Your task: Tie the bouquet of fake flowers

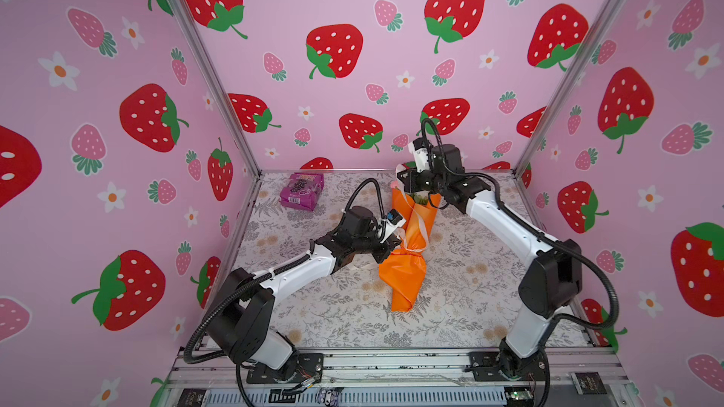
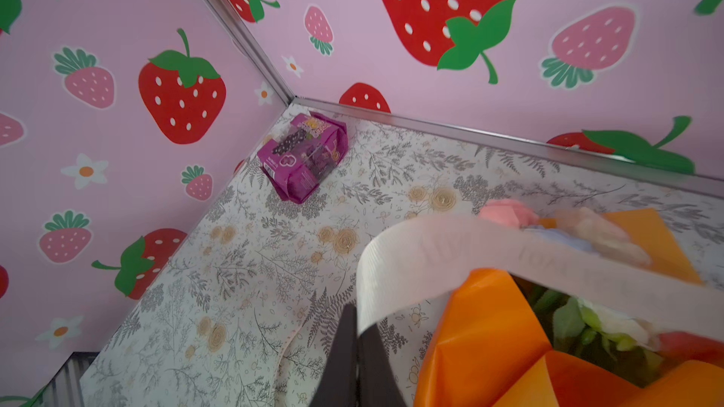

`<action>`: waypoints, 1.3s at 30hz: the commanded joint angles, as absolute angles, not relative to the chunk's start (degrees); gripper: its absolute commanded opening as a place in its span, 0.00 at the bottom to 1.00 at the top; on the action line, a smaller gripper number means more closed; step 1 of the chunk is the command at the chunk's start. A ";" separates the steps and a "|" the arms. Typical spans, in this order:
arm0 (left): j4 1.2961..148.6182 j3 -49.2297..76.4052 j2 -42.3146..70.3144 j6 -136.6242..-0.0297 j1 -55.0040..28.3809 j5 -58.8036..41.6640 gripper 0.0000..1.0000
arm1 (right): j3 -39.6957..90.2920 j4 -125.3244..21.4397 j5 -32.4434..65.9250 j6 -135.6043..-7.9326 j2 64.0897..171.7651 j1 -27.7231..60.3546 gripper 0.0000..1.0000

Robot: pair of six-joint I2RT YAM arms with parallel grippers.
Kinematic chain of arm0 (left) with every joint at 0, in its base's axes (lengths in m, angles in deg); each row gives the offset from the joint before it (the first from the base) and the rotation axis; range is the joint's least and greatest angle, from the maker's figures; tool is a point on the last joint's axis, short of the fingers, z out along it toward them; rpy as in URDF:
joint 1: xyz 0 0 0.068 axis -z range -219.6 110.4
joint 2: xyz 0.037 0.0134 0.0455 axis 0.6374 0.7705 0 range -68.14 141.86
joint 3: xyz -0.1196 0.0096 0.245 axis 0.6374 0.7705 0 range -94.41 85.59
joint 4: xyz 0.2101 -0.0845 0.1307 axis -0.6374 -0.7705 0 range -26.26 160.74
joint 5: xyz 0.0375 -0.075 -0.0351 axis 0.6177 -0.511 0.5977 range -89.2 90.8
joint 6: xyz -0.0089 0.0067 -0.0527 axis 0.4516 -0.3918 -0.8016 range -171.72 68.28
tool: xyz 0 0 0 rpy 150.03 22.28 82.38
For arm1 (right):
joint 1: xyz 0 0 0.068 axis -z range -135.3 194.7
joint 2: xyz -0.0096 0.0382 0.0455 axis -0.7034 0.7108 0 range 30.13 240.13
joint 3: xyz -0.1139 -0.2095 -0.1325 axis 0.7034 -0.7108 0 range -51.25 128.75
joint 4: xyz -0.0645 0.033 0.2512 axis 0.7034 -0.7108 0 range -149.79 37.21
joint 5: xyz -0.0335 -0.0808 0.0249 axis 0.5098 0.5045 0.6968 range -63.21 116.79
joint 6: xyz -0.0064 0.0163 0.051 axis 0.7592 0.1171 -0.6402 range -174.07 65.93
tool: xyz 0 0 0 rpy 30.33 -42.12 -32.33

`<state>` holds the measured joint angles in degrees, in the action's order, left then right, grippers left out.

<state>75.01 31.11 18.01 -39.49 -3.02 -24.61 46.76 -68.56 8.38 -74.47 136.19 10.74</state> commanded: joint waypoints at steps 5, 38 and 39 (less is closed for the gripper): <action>78.03 32.59 16.73 -35.57 -1.46 -22.72 0.04 | 53.81 -82.01 -5.89 -65.42 143.56 8.90 0.08; 77.64 33.03 16.74 -34.71 -1.11 -20.90 0.04 | 6.49 -53.89 -10.76 -103.28 112.58 14.66 0.51; 77.65 32.97 16.89 -34.74 -1.13 -20.90 0.05 | 6.24 -53.03 -10.82 -103.97 112.79 14.22 0.54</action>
<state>79.01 34.69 16.61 -36.43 -1.43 -20.63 7.92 -61.52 -6.70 -94.49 112.47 14.98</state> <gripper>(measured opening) 0.047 0.522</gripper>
